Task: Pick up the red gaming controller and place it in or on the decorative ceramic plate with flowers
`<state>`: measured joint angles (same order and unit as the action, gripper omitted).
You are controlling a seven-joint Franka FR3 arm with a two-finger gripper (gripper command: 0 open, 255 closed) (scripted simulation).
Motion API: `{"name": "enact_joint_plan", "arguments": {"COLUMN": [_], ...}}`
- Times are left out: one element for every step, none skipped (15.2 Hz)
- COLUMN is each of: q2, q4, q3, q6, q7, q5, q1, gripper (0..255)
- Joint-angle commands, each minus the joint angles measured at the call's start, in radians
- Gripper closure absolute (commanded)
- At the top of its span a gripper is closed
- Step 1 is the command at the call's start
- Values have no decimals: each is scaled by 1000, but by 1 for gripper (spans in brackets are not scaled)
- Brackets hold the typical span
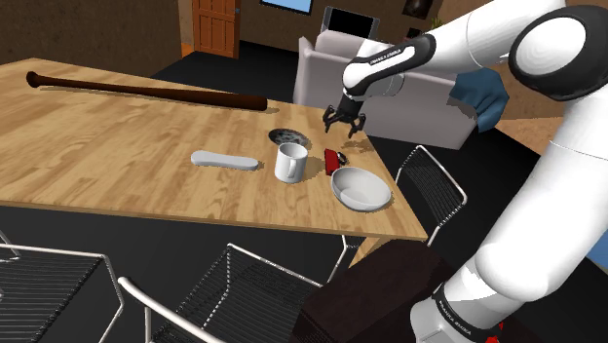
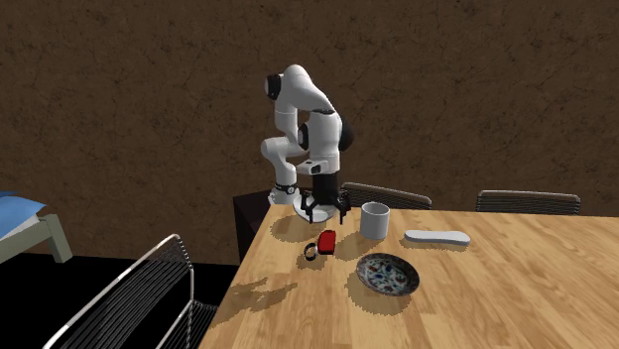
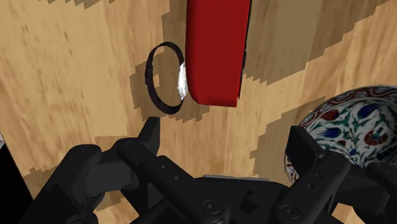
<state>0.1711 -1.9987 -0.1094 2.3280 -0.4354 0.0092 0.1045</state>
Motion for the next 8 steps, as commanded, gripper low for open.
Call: {"name": "enact_joint_plan", "arguments": {"q2": [44, 52, 61, 70, 79, 88, 98, 113], "q4": [37, 34, 32, 31, 29, 28, 27, 26], "q3": [-6, -5, -5, -5, -4, -4, -3, -3], "q6": [12, 23, 33, 44, 55, 65, 76, 92], "q7": [-5, -5, -4, -3, -2, -1, 0, 2], "q5": [3, 4, 6, 7, 9, 10, 12, 14], "q1": [6, 7, 7, 8, 9, 9, 10, 11], "gripper": [0, 0, 0, 0, 0, 0, 0, 0]}}
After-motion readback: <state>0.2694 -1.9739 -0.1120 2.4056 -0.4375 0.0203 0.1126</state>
